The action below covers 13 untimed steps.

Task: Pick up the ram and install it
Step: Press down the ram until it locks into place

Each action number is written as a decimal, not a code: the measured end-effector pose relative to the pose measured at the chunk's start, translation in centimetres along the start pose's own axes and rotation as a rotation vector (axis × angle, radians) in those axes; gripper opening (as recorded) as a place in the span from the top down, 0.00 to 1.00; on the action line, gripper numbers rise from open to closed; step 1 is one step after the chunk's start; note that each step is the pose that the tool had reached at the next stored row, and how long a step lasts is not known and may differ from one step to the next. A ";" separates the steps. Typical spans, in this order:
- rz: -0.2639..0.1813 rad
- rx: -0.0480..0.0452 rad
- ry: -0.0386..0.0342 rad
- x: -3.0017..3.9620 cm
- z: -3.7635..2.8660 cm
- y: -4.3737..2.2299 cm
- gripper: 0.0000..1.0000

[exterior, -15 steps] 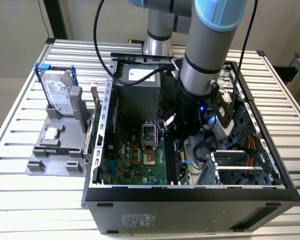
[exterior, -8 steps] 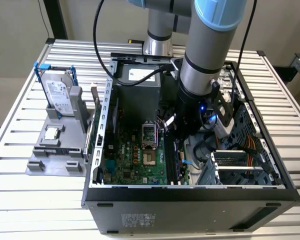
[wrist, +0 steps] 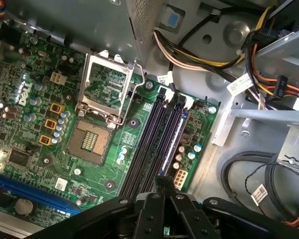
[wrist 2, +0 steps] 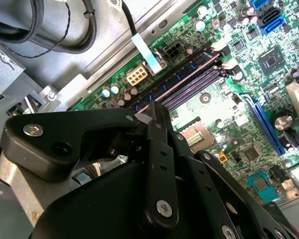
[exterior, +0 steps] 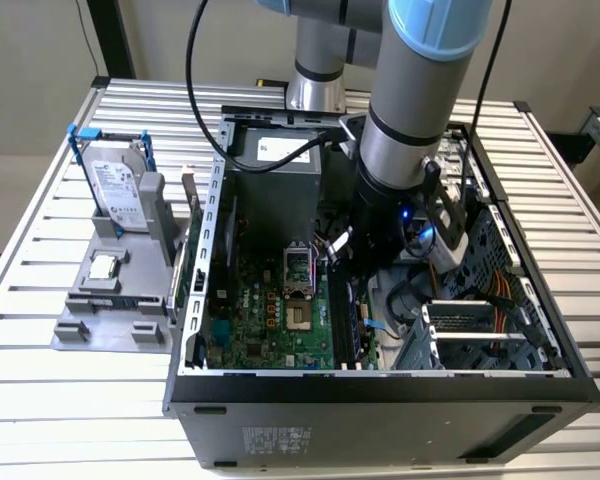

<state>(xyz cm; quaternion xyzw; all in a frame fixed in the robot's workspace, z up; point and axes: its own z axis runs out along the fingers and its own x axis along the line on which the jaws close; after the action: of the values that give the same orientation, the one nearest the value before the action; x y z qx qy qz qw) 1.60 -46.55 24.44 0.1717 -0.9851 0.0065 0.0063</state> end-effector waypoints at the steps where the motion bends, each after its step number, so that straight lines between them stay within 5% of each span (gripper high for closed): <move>1: -0.005 0.0000 -0.0001 -0.01 0.01 0.03 1.00; 13: -0.075 0.0010 -0.0008 -0.05 0.00 0.11 1.00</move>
<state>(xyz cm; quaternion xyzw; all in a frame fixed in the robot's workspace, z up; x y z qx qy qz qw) 1.61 -46.43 24.43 0.2085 -0.9780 0.0067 0.0060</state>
